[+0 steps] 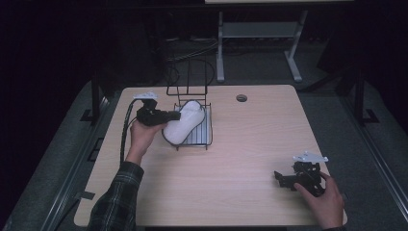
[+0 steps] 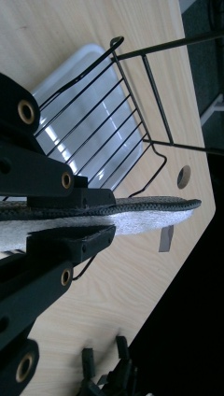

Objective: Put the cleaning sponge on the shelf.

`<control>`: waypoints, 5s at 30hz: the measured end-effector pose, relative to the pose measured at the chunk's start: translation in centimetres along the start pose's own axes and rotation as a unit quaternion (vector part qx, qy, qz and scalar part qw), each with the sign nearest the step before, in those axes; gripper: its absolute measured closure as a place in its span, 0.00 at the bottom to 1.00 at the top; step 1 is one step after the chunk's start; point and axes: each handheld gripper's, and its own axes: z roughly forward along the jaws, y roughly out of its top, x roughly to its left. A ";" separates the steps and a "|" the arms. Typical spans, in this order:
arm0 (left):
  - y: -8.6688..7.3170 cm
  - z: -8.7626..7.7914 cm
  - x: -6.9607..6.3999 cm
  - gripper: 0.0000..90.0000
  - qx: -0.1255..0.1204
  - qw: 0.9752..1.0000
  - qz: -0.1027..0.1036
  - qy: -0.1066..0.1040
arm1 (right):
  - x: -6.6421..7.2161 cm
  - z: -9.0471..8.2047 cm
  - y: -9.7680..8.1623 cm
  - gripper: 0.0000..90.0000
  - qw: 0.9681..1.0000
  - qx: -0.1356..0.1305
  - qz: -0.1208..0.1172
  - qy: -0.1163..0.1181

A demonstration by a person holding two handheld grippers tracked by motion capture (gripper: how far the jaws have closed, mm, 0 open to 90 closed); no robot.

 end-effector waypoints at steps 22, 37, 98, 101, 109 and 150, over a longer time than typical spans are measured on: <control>0.2 3.0 1.7 0.85 0.014 1.000 -0.018 0.012 | 0.0 0.0 0.0 0.00 1.000 0.000 0.000 0.000; 0.0 2.6 2.1 0.60 0.029 0.998 -0.012 0.051 | 0.0 0.0 0.0 0.00 1.000 0.000 0.000 0.000; -4.1 0.3 -3.3 0.25 0.083 0.993 0.061 0.065 | 0.0 0.0 0.0 0.00 1.000 0.000 0.000 0.000; -4.2 -0.2 -3.7 0.21 0.085 0.992 0.064 0.070 | 0.0 0.0 0.0 0.00 1.000 0.000 0.000 0.000; -5.3 -1.7 -4.7 0.18 0.091 0.990 0.069 0.085 | 0.0 0.0 0.0 0.00 1.000 0.000 0.000 0.000; -16.8 -8.5 -8.6 0.16 0.134 0.976 0.060 0.158 | 0.0 0.0 0.0 0.00 1.000 0.000 0.001 0.000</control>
